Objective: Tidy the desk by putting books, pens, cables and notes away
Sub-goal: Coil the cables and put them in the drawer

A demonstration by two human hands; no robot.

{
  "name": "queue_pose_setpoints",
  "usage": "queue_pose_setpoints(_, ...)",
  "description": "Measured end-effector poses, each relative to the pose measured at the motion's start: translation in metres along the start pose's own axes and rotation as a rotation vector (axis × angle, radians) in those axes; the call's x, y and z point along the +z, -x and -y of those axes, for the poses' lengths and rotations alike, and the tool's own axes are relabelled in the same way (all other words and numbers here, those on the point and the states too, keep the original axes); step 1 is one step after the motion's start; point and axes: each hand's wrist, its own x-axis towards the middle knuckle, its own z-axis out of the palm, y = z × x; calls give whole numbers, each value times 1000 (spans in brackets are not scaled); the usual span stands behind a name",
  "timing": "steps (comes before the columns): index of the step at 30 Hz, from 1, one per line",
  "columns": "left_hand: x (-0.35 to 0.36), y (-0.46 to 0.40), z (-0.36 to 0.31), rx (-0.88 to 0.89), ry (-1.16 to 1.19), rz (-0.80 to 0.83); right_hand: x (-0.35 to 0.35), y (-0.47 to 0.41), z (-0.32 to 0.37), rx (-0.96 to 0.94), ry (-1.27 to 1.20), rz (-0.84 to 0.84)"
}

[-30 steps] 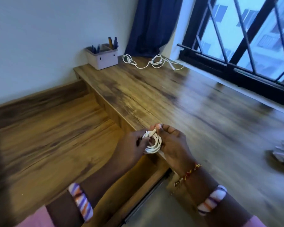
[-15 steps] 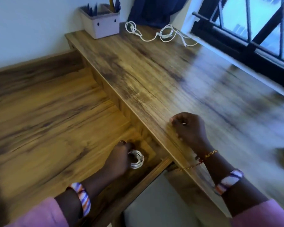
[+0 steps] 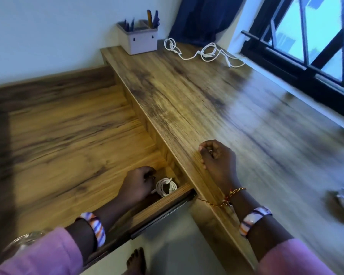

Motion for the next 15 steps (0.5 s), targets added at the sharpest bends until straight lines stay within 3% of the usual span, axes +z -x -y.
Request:
queue_pose_setpoints(6, -15, 29, -29, 139, -82, -80, -2, 3, 1, -65, -6, 28)
queue_pose_setpoints(10, -22, 33, -51, 326, -203, 2, -3, 6, 3, -82, 16, 65)
queue_pose_setpoints(15, -35, -7, -76, 423, -264, 28, -4, -3, -1, -128, 129, 102)
